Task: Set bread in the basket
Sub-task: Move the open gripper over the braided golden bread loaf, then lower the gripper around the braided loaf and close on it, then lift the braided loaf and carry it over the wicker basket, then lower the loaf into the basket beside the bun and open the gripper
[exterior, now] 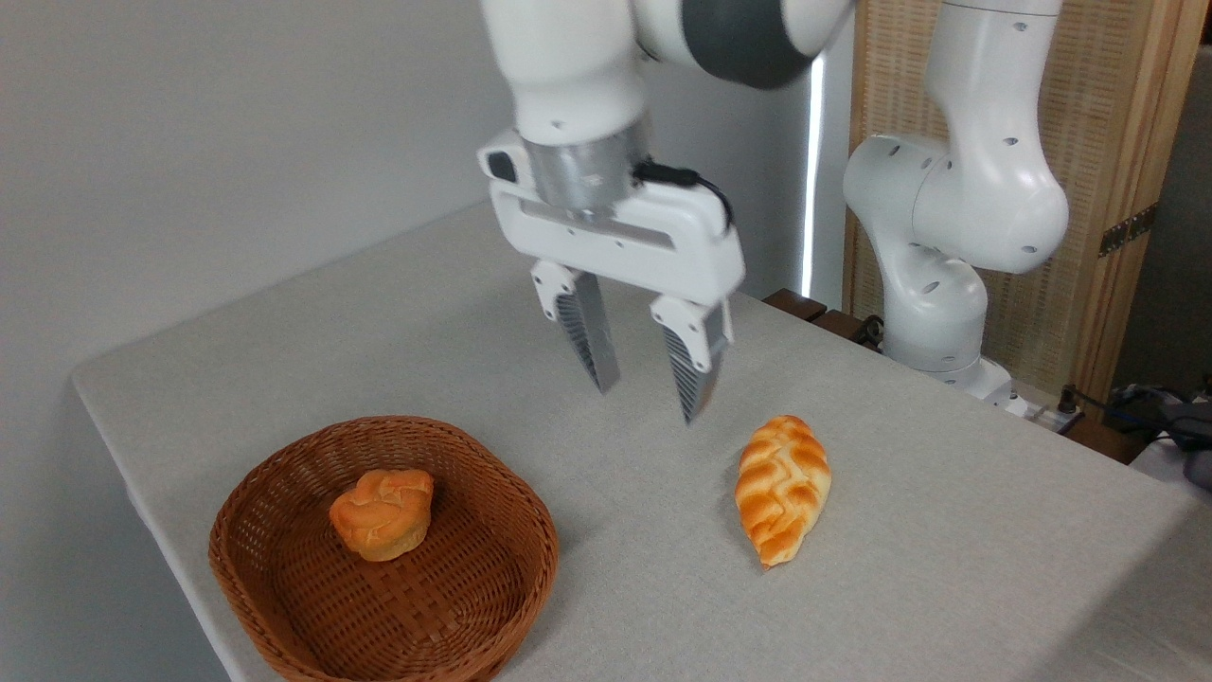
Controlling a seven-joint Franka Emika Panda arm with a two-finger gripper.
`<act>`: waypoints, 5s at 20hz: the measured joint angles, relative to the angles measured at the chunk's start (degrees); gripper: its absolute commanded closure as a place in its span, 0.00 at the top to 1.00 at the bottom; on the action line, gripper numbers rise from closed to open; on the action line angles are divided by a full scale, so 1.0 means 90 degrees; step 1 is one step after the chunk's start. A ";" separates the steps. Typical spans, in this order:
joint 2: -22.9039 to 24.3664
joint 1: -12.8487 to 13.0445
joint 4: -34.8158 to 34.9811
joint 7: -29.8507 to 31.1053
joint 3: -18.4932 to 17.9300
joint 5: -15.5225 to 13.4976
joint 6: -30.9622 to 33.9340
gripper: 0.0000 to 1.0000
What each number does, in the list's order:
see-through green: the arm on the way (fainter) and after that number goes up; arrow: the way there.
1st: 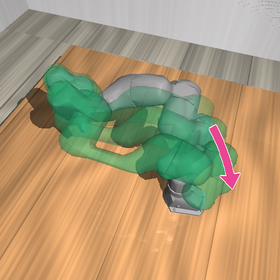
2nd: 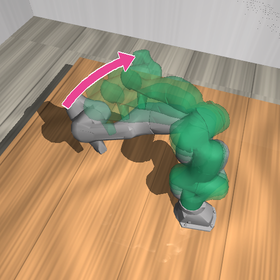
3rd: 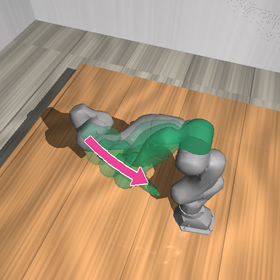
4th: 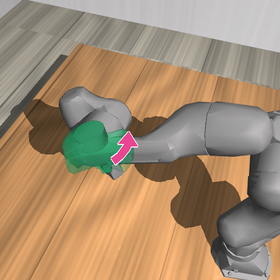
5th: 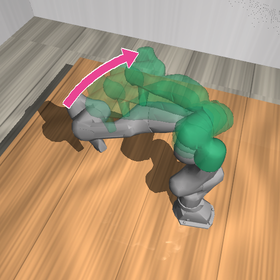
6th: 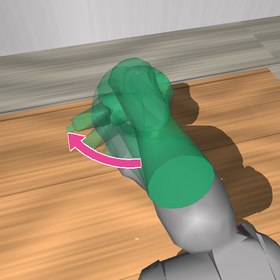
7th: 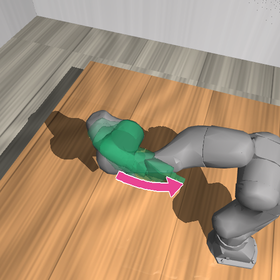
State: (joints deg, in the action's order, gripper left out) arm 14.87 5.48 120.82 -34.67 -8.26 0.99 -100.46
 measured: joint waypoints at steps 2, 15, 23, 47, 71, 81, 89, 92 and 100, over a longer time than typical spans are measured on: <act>0.0282 -0.0002 0.0523 0.0000 -0.0195 0.0098 -0.0464 1.00; 0.0985 -0.1078 0.1858 0.0226 -0.0492 0.0123 -0.0988 1.00; 0.0974 -0.0964 0.2334 0.0226 -0.0458 0.0123 -0.1000 1.00; 0.0947 -0.0667 0.2525 0.0239 -0.0461 -0.0111 -0.1282 1.00; 0.0920 -0.0444 0.2173 -0.0370 -0.0448 -0.0212 -0.1178 0.37; -0.0661 0.0175 -0.0684 -0.0361 -0.0267 -0.2032 -0.0789 0.40; -0.2165 0.0184 -0.1720 -0.0535 -0.0111 -0.2432 -0.2505 0.82; -0.2219 0.0175 -0.1727 -0.0826 -0.0112 -0.2432 -0.2541 1.00; -0.2259 0.0174 -0.1727 -0.0868 -0.0112 -0.2432 -0.2540 1.00</act>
State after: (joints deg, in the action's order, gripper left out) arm -5.46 7.04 105.28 -42.49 -9.28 -20.90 -123.32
